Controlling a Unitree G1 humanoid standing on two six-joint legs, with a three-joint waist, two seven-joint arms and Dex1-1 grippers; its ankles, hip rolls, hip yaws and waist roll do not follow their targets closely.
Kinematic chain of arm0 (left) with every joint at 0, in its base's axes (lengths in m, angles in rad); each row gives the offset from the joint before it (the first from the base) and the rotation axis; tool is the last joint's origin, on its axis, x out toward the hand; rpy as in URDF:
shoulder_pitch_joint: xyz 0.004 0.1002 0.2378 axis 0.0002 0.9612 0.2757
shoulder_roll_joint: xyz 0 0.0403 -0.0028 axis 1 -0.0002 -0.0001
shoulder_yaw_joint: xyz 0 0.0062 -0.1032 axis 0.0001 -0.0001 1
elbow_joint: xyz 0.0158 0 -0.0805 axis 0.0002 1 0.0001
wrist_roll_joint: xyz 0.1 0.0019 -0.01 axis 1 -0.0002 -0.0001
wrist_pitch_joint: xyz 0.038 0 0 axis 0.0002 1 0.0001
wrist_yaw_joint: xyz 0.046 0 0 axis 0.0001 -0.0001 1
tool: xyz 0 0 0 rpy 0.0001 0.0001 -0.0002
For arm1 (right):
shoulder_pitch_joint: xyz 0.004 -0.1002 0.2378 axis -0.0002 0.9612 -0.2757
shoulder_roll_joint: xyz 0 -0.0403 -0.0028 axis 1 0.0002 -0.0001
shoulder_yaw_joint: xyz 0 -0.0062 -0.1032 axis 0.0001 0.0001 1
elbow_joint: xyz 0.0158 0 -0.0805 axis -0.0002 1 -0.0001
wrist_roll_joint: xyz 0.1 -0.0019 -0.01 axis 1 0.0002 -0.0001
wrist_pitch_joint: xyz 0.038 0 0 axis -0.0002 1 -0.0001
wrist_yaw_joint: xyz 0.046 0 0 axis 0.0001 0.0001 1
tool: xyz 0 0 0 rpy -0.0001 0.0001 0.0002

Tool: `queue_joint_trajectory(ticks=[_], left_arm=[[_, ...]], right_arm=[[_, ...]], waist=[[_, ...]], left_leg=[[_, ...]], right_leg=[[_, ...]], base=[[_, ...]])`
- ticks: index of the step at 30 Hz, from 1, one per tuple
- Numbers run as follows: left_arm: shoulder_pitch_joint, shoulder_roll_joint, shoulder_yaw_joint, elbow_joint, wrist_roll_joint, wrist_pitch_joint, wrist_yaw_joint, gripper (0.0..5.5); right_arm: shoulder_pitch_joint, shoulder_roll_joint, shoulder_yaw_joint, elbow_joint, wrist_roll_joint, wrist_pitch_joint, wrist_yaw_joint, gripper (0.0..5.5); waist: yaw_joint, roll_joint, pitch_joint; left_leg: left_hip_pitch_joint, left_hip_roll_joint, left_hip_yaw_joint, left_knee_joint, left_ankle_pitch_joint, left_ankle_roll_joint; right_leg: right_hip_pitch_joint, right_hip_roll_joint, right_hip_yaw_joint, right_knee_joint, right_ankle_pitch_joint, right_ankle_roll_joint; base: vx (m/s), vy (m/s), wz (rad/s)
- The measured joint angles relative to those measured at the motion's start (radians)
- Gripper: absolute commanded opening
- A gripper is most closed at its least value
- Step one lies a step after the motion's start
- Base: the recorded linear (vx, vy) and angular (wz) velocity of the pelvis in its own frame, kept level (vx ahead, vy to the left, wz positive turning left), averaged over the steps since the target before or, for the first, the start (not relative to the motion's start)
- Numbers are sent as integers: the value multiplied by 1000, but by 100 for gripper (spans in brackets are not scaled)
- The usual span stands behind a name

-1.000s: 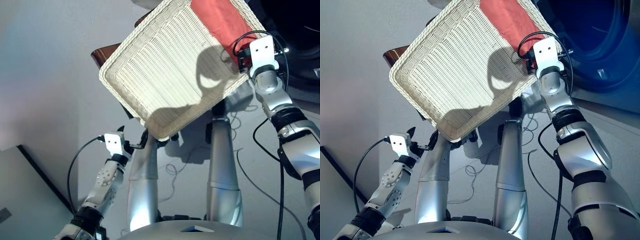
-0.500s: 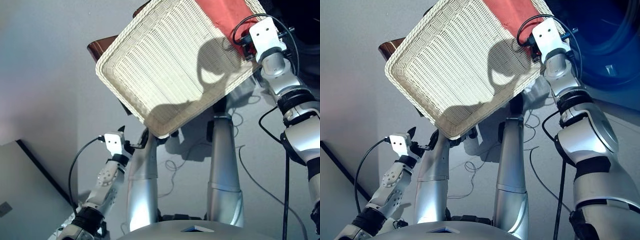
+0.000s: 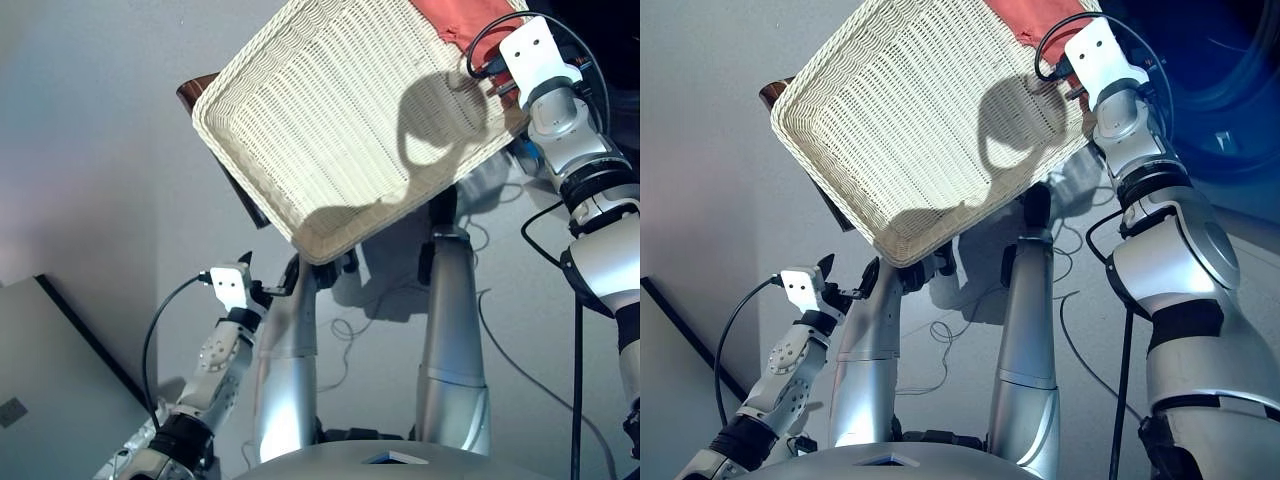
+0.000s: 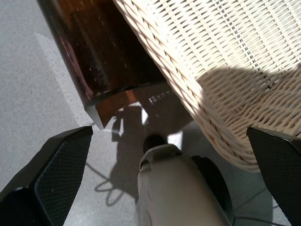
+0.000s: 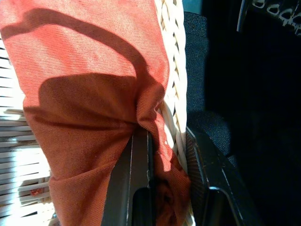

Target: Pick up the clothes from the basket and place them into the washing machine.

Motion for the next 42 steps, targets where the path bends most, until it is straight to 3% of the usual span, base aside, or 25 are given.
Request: queue_joint_trajectory(ticks=[6, 9, 12, 15, 19, 25, 33, 42], left_arm=[[-3, 0, 17, -1, 1, 0, 3, 550], [-4, 1, 27, 0, 1, -2, 13, 550], [-5, 1, 30, -1, 1, -4, 15, 550], [1, 6, 30, -6, 1, -15, 10, 550], [22, 16, 33, -5, 1, -16, -22, 550], [47, 26, 39, -5, 0, -16, -36, 550], [48, 28, 65, -8, 0, -16, -36, 550], [67, 28, 66, -28, 1, -16, -34, 550]], right_arm=[[39, -12, -56, -101, 43, 12, -3, 0], [232, -76, -214, -393, 152, 6, -20, 0], [443, -55, -346, -598, 237, -45, -31, 0], [608, -13, -438, -688, 332, -74, -23, 0], [777, -26, -463, -735, 524, -91, 81, 0], [776, -9, -471, -731, 614, -91, 129, 0], [789, 15, -499, -729, 708, -92, 174, 0], [756, -23, -452, -728, 565, -89, 54, 0]], waist=[[-11, 0, 0], [-17, -7, 4], [-31, -13, 8], [-46, -28, 18], [-62, -32, 17], [-75, -41, 12], [-69, -48, 9], [-53, -60, 1]], left_leg=[[-10, -1, -10, 4, 0, 0], [-14, 0, -21, 6, 0, -5], [-9, 0, -25, 14, -6, -8], [6, 0, -30, 16, -10, -7], [27, 1, -51, 29, -14, -4], [27, 0, -64, 34, -15, -7], [34, -2, -72, 32, -15, -5], [39, -3, -77, 33, -14, -5]], right_leg=[[-1, 1, -10, -4, 1, -1], [-1, 1, -22, -3, 0, -5], [5, 4, -23, 5, -5, -7], [22, 4, -24, 7, -10, -10], [59, 0, -44, 5, -15, -4], [67, -1, -48, 3, -15, -3], [78, -1, -55, 2, -16, -3], [87, -2, -55, -2, -14, -4]], base=[[0, 0, 0], [0, 0, 0], [0, 0, 0], [0, 0, 0], [0, 0, 0], [0, 0, 0], [0, 0, 0], [0, 0, 0]])
